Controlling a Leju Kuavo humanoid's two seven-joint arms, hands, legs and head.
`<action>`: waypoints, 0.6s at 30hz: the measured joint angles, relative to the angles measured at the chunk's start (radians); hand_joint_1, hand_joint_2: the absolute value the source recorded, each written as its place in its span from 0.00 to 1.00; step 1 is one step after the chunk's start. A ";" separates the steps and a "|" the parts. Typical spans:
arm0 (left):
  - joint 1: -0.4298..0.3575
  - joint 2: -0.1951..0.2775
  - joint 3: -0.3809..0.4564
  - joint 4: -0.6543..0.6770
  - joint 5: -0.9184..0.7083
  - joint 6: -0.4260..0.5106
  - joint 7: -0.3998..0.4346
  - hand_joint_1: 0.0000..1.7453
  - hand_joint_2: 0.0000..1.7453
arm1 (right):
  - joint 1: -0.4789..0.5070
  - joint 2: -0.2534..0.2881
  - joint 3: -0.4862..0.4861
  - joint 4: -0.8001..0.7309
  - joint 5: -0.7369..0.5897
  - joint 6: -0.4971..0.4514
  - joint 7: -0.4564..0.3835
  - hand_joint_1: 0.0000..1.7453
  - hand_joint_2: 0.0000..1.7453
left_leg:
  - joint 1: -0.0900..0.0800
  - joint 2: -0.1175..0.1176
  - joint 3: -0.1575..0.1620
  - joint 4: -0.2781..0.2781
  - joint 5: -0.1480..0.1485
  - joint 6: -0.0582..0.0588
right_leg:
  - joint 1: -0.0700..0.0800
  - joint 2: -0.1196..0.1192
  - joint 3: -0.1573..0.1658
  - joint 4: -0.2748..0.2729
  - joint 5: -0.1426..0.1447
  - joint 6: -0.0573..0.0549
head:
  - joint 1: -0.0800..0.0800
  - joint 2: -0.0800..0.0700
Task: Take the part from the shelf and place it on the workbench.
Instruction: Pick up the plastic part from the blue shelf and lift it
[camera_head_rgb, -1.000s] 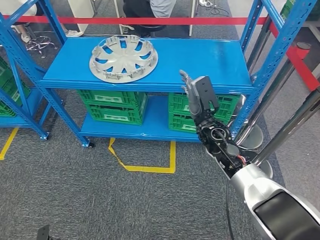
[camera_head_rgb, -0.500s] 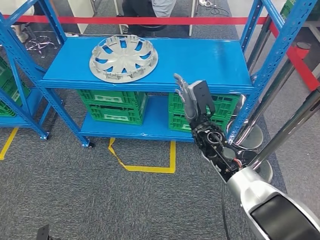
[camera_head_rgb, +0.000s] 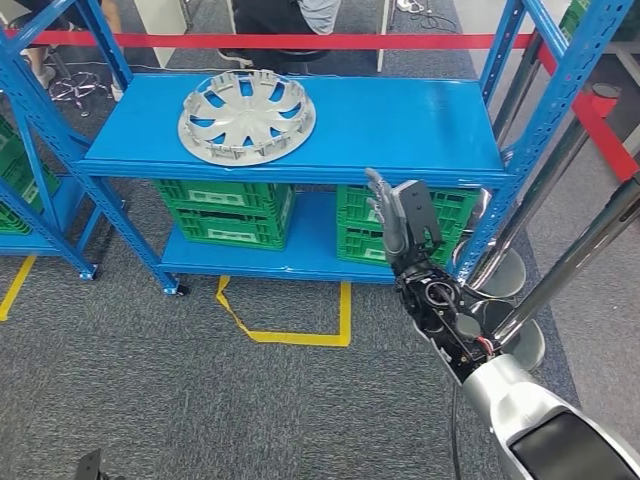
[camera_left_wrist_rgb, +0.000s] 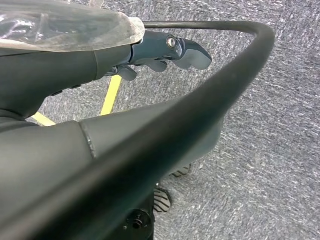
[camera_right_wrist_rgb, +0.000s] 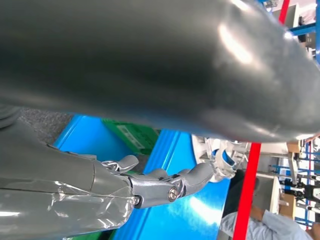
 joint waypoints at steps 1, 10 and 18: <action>0.000 0.000 0.000 0.000 -0.001 -0.001 0.000 0.00 0.00 | 0.003 0.000 0.000 -0.001 0.001 0.000 0.000 0.00 0.00 | 0.000 0.000 -0.001 0.001 -0.001 0.002 | 0.000 0.000 0.000 0.000 0.000 0.001 | 0.000 0.000; -0.002 0.005 0.000 0.001 -0.006 -0.009 0.000 0.00 0.00 | 0.015 -0.008 -0.010 -0.018 0.016 0.007 -0.001 0.00 0.00 | 0.015 -0.005 0.025 -0.028 -0.001 0.020 | -0.005 0.035 -0.106 0.214 -0.081 0.025 | 0.015 0.000; -0.003 0.006 0.000 0.004 -0.011 -0.013 0.000 0.00 0.00 | 0.035 -0.023 -0.023 -0.021 0.023 0.007 0.005 0.00 0.00 | 0.025 -0.014 0.059 -0.020 -0.037 -0.017 | -0.006 0.021 -0.092 0.043 0.057 0.019 | 0.042 0.000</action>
